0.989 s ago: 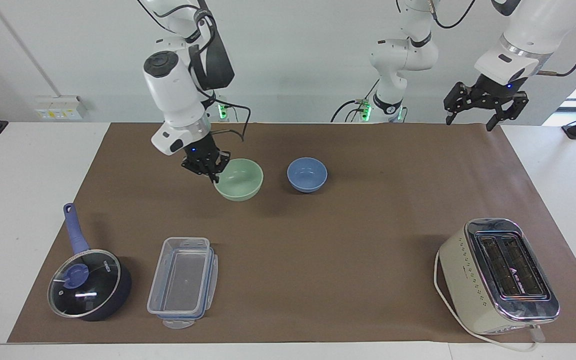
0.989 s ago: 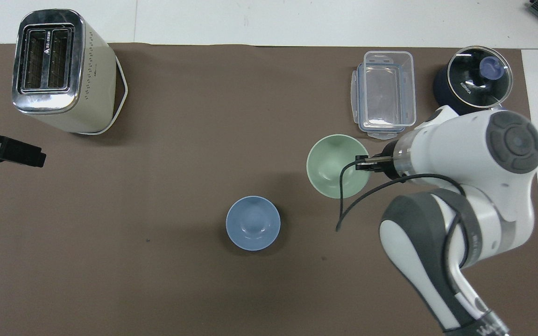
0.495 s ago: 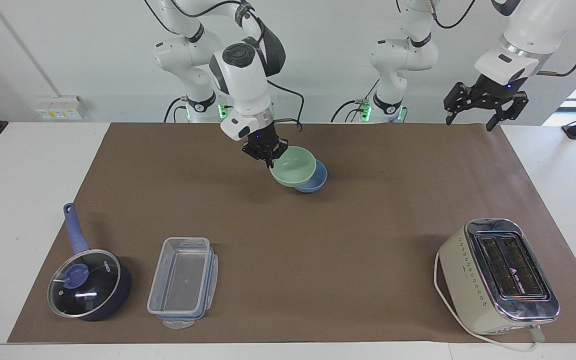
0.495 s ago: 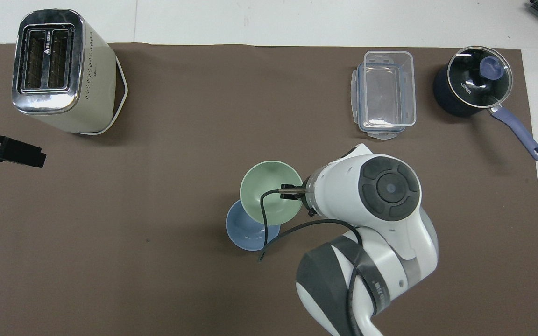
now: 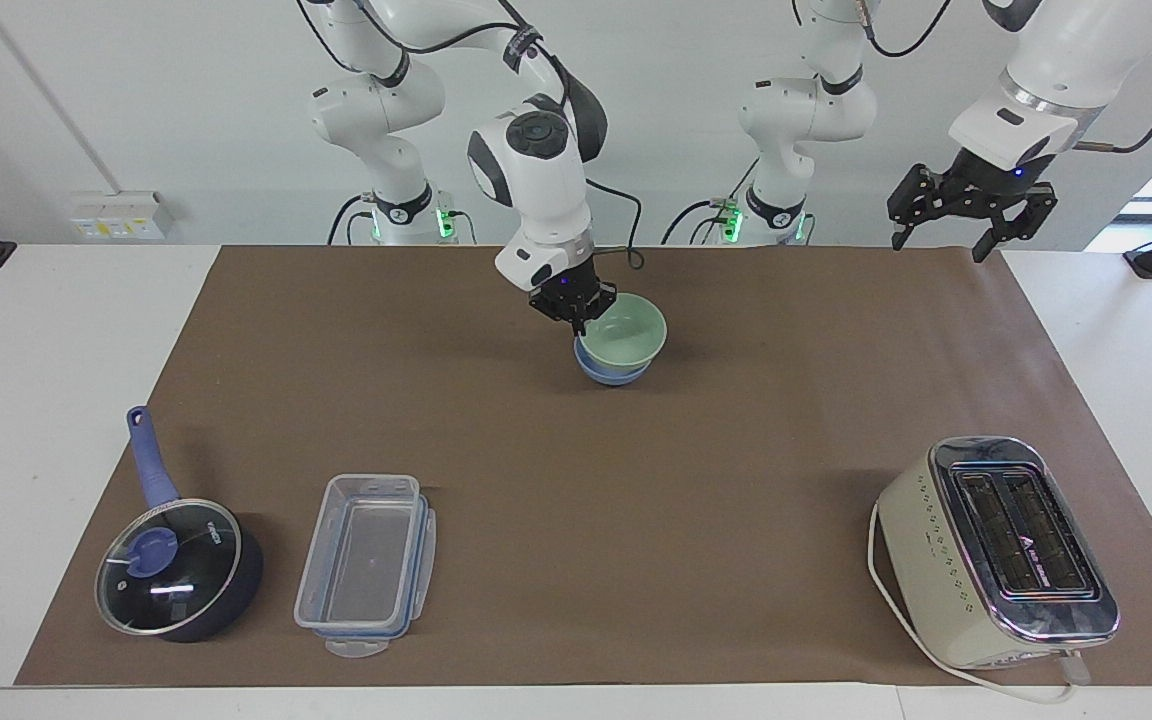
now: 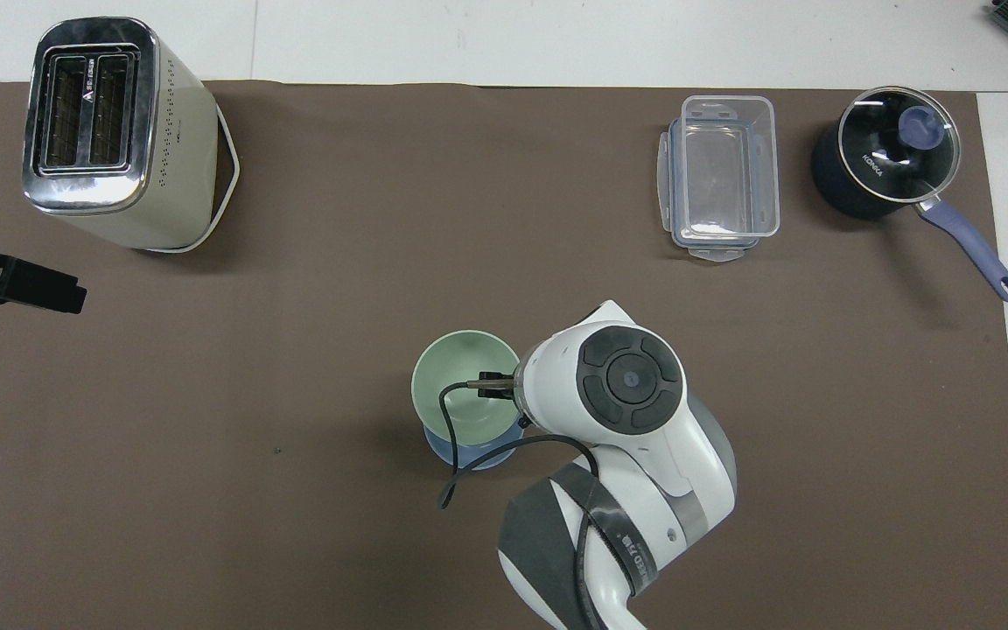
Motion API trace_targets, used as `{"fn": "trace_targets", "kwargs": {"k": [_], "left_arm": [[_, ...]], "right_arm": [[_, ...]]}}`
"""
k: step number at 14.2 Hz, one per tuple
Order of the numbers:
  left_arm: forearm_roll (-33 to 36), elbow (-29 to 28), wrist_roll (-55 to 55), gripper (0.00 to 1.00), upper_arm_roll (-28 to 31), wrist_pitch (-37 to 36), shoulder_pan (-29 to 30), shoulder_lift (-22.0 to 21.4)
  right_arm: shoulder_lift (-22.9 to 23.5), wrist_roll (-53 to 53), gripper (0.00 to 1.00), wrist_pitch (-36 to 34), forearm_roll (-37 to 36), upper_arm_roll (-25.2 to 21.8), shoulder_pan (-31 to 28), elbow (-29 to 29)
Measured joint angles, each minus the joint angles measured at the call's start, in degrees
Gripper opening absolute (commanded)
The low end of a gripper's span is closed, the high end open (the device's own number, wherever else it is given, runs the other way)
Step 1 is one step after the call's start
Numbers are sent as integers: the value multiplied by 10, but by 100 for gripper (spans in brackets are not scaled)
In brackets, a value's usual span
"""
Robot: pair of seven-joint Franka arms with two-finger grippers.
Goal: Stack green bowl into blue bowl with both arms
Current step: 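Carry the green bowl over the blue bowl and lower it in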
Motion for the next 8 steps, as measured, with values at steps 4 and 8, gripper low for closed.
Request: {"fn": "trace_targets", "kwargs": {"k": [4,8], "left_arm": [[0,0,0,100,0,0,0,0],[0,0,0,100,0,0,0,0]], "right_arm": [[1,0,0,23,0,0,12,-32],[1,0,0,26,0,0,13,-41]]}}
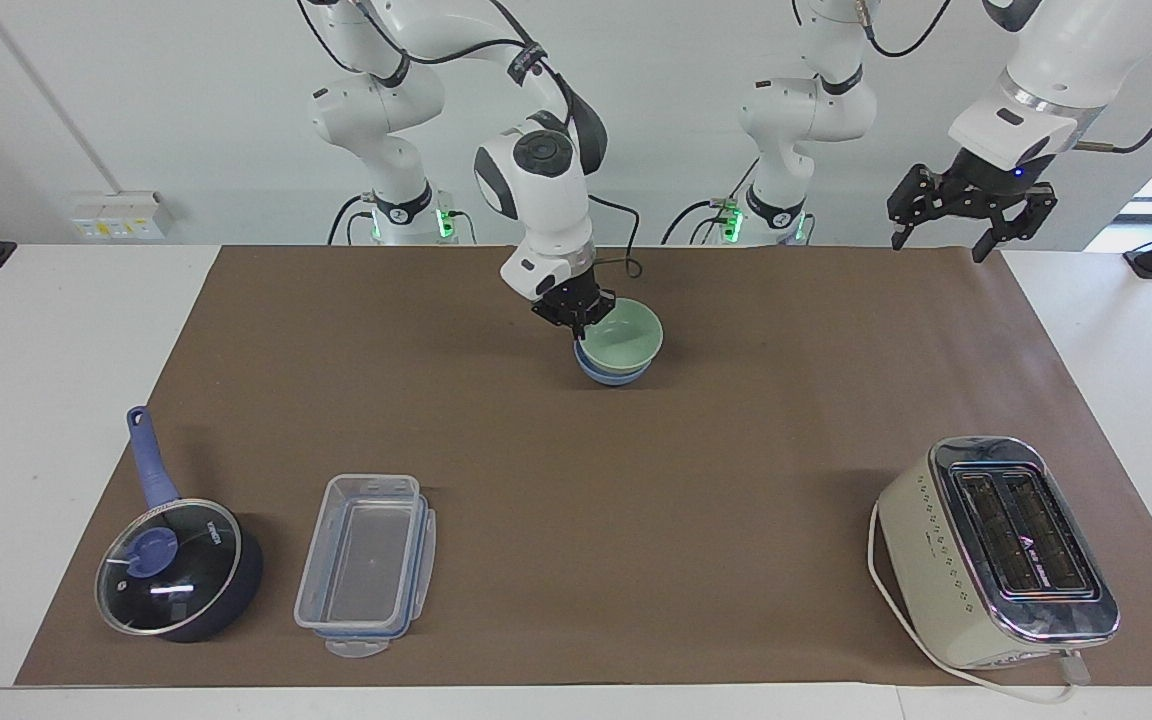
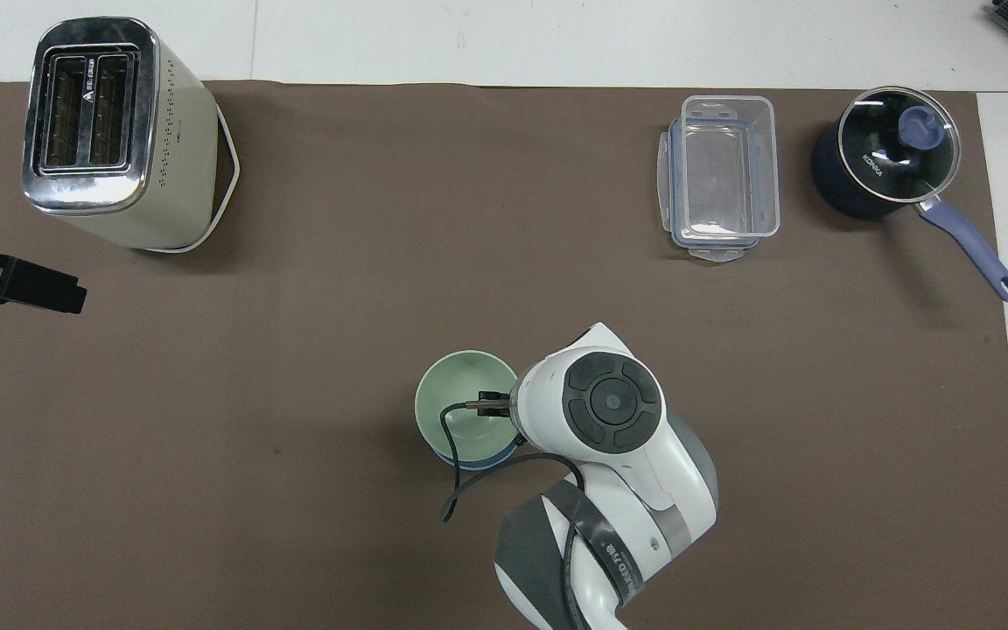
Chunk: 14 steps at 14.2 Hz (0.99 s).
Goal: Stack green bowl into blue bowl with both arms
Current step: 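Carry the green bowl over the blue bowl and lower it in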
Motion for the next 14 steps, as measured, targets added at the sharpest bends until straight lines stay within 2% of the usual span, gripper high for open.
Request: {"fn": "trace_targets", "kwargs": {"k": [3,14], "left_arm": [[0,0,0,100,0,0,0,0],[0,0,0,100,0,0,0,0]], "right_arm": [[0,0,0,27,0,0,1,-16],[-1,0,0,35,0,0,8,-36]]}}
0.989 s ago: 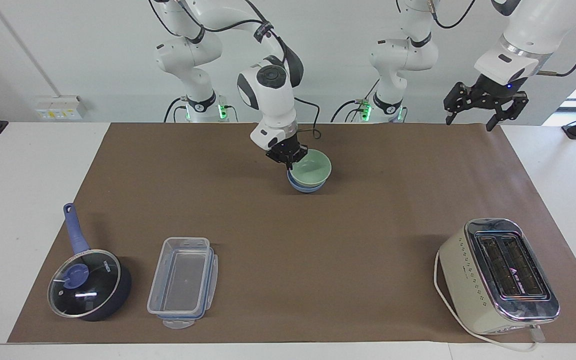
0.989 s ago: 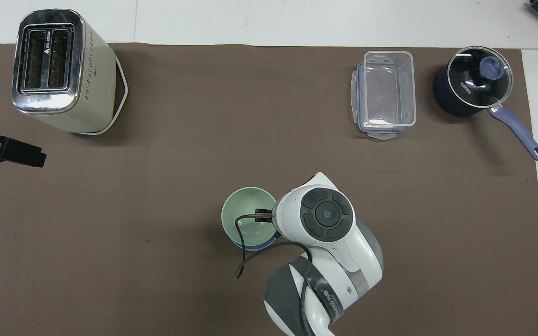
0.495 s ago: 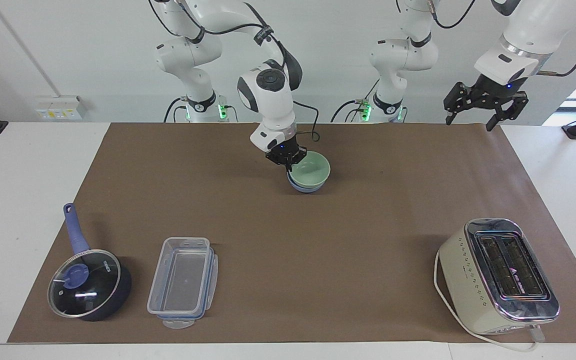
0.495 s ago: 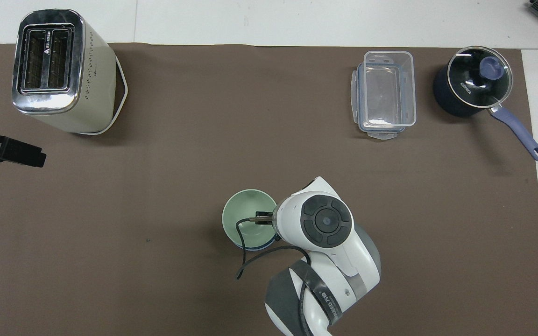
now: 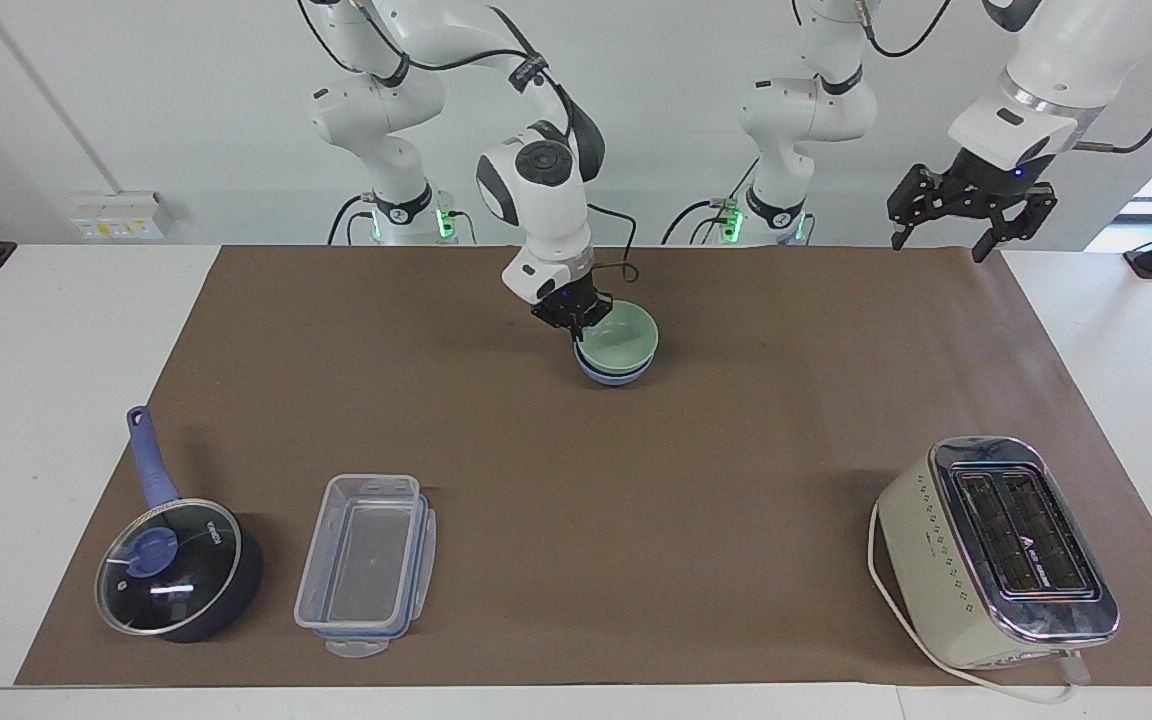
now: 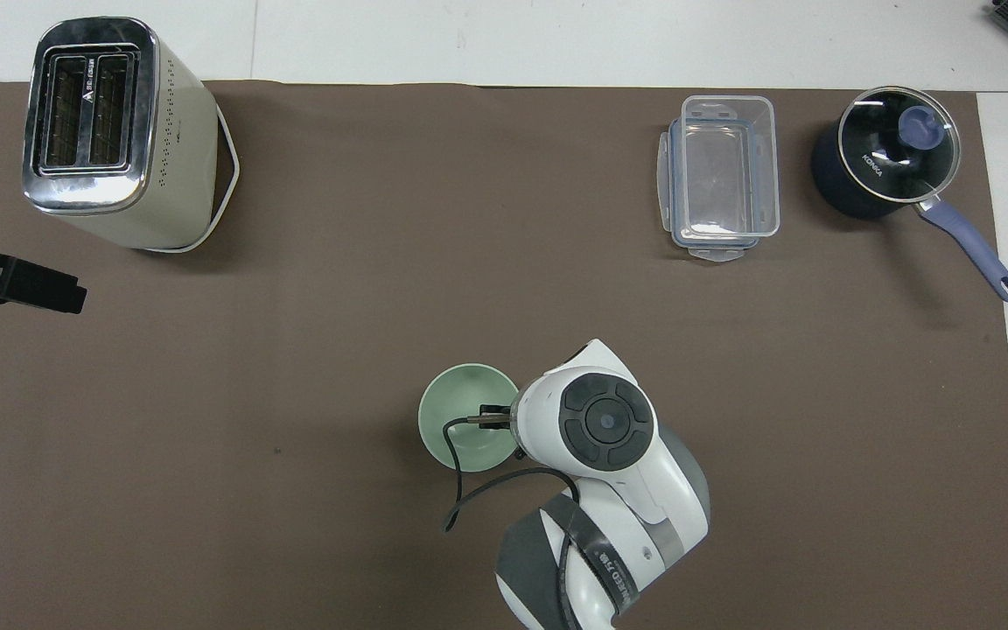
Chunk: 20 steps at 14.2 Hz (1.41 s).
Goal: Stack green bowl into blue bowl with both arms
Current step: 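Carry the green bowl over the blue bowl and lower it in, then open the right gripper and withdraw it from the stacked bowls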
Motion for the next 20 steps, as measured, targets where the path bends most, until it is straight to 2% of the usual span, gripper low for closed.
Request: {"fn": "trace_targets", "kwargs": {"k": [7,8,9,10,11,12,17,20], "left_arm": [[0,0,0,100,0,0,0,0],[0,0,0,100,0,0,0,0],[0,0,0,100,0,0,0,0],[0,0,0,100,0,0,0,0],[0,0,0,100,0,0,0,0],[0,0,0,100,0,0,0,0],[0,0,0,100,0,0,0,0],[0,0,0,100,0,0,0,0]], "right_arm": [[0,0,0,10,0,0,0,-6],[0,0,10,10,0,0,0,-7],[0,0,26,10,0,0,0,-9],[0,0,52,10,0,0,0,-10],[0,0,85,10,0,0,0,-11],[0,0,100,10,0,0,0,-12],[-6,0,100,10,0,-7,-5,6],[-20,0,100,-7,-12,-12,-43,45]]}}
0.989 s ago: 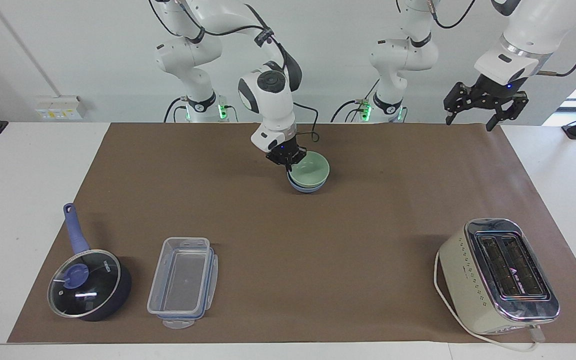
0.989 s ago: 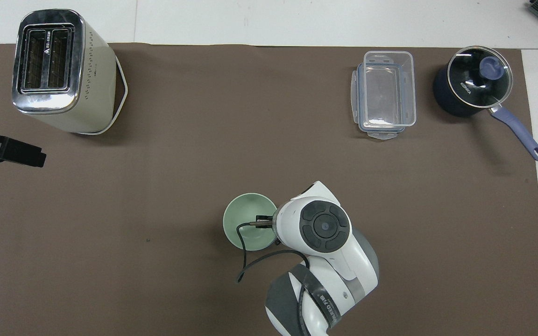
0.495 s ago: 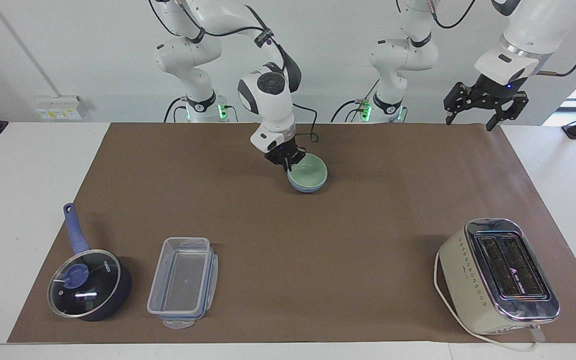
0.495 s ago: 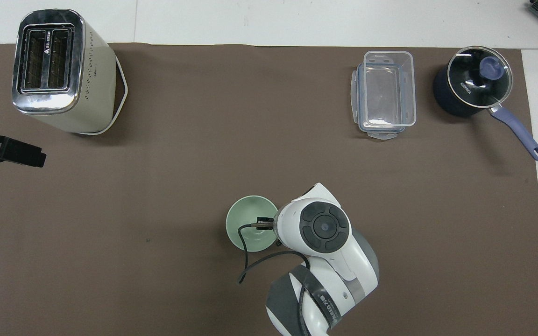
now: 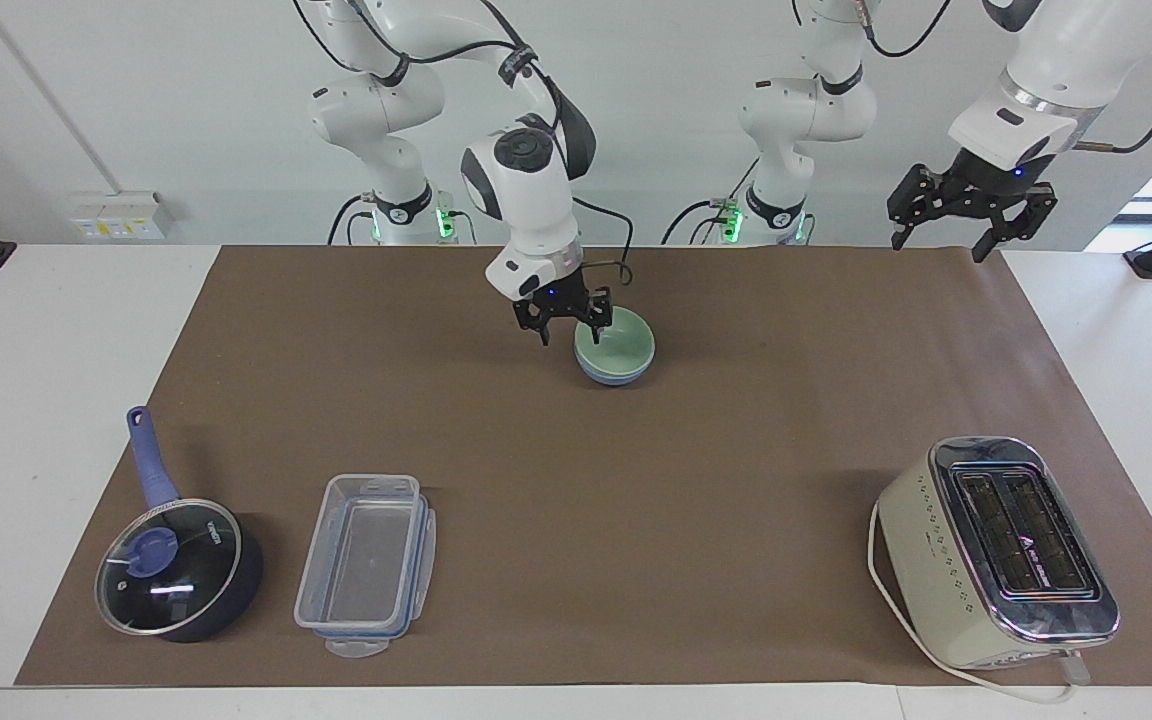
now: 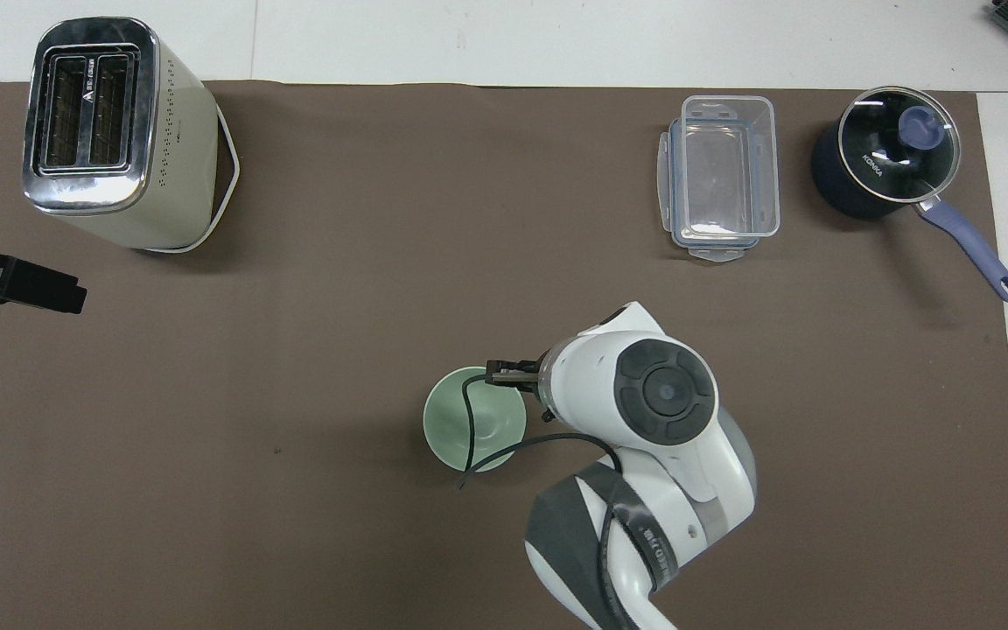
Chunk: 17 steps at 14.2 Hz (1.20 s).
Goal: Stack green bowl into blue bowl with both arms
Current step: 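Open the right gripper and withdraw it from the stacked bowls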
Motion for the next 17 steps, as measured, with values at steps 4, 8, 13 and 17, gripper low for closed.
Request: {"fn": "trace_targets", "kwargs": {"k": [4,8,13,17], "left_arm": [[0,0,0,100,0,0,0,0],[0,0,0,100,0,0,0,0],[0,0,0,100,0,0,0,0],[0,0,0,100,0,0,0,0]], "right_arm": [[-22,0,100,-74,-62,-2,-59,59],[-51,-23,100,-160,-69,-3,-111,116],[-99,-42,100,-276,-69,-5,-154,173],[-104,-42,100,-351,-68,-5,-199,230]]}}
